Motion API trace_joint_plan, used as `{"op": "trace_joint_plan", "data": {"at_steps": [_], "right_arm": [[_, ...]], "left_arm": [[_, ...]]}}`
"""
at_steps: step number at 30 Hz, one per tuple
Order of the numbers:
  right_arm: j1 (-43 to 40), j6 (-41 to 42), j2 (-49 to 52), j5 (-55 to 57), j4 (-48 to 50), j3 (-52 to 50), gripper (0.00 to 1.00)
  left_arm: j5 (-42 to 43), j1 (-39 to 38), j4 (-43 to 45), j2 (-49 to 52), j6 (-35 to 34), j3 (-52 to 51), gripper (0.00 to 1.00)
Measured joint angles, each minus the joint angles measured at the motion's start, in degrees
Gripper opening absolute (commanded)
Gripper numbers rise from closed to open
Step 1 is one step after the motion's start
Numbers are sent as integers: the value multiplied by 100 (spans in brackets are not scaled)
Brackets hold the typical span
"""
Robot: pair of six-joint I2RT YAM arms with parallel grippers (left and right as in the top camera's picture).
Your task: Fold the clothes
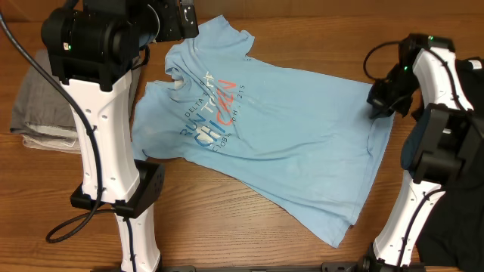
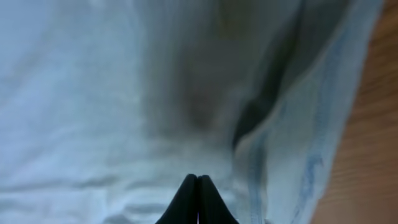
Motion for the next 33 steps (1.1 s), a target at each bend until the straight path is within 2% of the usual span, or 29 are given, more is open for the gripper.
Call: {"op": "trace_joint_plan", "data": {"at_steps": [6,18,33], "right_arm": [[-2,-2,-4,0,387,-546,4],[-66,114,-35,964,236,-584,4],[-409,149,-46,1248,256,-566,4]], "left_arm": [[0,0,-2,0,0,0,100],[0,0,0,0,0,0,100],[0,0,0,0,0,0,100]]}}
